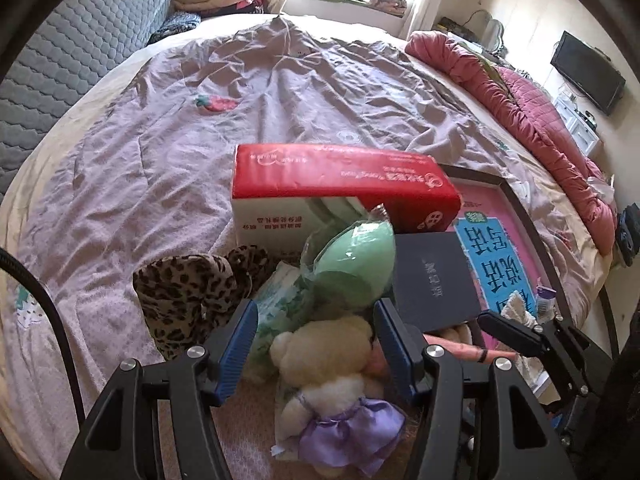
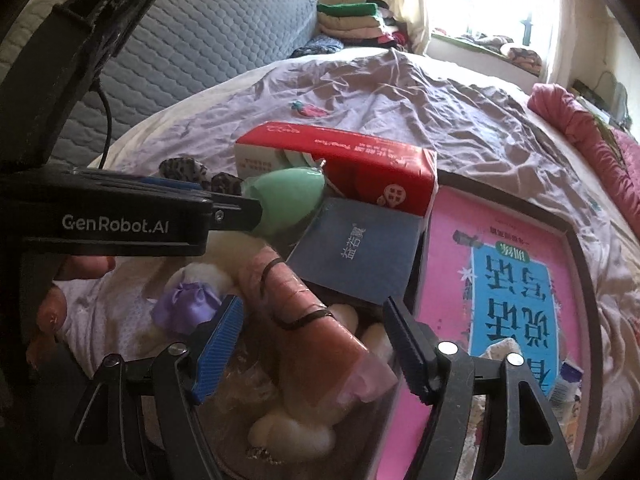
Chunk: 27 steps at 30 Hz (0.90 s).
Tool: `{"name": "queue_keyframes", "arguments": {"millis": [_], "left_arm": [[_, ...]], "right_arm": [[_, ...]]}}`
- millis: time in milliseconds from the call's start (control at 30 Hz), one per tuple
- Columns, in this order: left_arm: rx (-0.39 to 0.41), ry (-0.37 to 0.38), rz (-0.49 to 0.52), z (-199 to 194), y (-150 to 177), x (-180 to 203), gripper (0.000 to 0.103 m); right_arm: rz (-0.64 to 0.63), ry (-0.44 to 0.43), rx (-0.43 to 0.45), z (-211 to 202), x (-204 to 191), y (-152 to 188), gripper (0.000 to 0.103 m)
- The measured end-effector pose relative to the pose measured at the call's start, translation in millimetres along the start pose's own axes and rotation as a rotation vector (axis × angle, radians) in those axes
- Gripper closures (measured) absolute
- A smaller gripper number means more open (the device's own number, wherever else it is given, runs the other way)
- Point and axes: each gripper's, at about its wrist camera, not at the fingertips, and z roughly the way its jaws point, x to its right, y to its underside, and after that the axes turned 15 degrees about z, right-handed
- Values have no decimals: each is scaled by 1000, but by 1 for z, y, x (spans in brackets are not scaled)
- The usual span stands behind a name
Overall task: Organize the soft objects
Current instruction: 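Grasp the pink roll with the right gripper while the left reaches toward the pile, then grasp the green sponge in its plastic bag with the left gripper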
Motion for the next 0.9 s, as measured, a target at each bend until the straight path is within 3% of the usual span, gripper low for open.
{"name": "queue_keyframes", "arguments": {"millis": [67, 100, 200, 267, 333, 367, 900], "left_arm": [[-1, 10, -8, 4, 0, -2, 43], [-1, 14, -12, 5, 0, -2, 43], [6, 30, -17, 7, -1, -3, 43], [10, 35, -14, 9, -2, -3, 43], [17, 39, -9, 10, -4, -1, 43], [18, 41, -8, 11, -5, -1, 43], [37, 76, -6, 27, -16, 3, 43]], "right_arm": [[10, 0, 5, -1, 3, -1, 42], [17, -12, -4, -1, 5, -1, 54], [37, -41, -20, -1, 8, 1, 58], [36, -71, -32, -2, 8, 2, 66], [40, -108, -48, -3, 7, 4, 82], [38, -129, -61, -3, 6, 6, 84], [4, -143, -104, 13, 1, 11, 88]]}}
